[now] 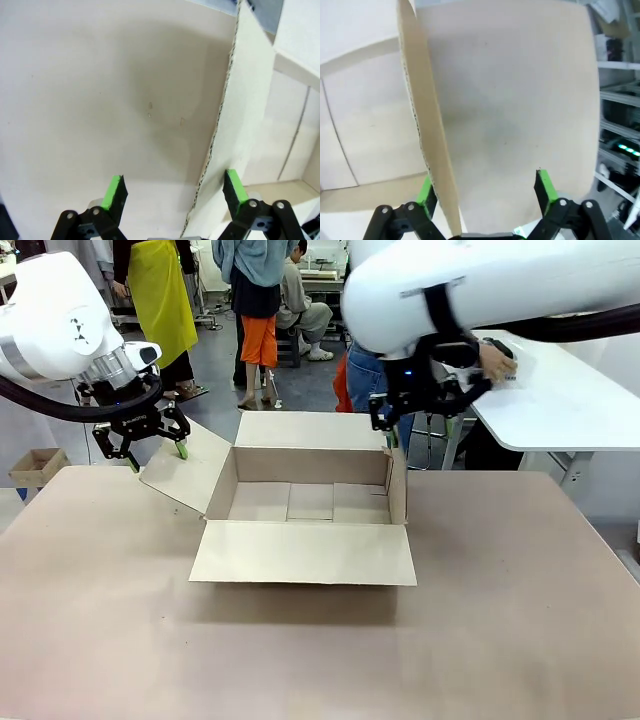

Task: Pack the gift set into the box.
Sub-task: Place both hands on the side flaps of the Package Box and spread them outward.

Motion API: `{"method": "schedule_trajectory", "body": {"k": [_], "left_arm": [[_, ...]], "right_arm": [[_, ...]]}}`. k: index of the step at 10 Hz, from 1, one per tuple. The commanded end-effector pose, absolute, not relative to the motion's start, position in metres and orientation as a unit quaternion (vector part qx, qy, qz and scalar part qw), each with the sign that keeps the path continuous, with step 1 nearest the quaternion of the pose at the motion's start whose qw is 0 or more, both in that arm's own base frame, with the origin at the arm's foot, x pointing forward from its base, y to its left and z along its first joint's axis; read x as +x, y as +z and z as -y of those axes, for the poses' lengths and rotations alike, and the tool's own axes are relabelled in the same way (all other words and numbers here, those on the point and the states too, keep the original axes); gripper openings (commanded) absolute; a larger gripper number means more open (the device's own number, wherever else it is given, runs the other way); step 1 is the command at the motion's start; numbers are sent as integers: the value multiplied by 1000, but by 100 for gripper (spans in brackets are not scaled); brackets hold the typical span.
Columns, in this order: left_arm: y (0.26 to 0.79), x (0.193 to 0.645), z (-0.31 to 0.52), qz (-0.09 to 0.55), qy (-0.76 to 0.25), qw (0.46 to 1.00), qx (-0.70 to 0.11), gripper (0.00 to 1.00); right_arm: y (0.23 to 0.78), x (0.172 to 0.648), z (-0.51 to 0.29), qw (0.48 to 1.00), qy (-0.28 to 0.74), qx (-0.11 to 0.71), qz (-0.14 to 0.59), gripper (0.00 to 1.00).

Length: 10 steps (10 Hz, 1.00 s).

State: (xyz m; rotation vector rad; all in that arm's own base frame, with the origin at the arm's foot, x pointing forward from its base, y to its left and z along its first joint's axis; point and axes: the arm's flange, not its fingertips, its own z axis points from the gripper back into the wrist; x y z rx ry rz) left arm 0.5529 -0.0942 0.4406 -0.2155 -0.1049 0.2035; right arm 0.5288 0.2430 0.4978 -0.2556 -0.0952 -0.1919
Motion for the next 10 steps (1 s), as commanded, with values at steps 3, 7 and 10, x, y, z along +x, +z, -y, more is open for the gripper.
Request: {"method": "schedule_trajectory", "body": {"k": [3, 7, 10], "left_arm": [[443, 551, 95, 52, 108, 988, -100, 100], [443, 551, 95, 52, 108, 988, -100, 100], [443, 551, 95, 52, 108, 988, -100, 100]], "right_arm": [[465, 501, -147, 992, -54, 2, 114, 100], [479, 516, -165, 993, -75, -44, 85, 100], [479, 516, -165, 993, -75, -44, 85, 100]]}}
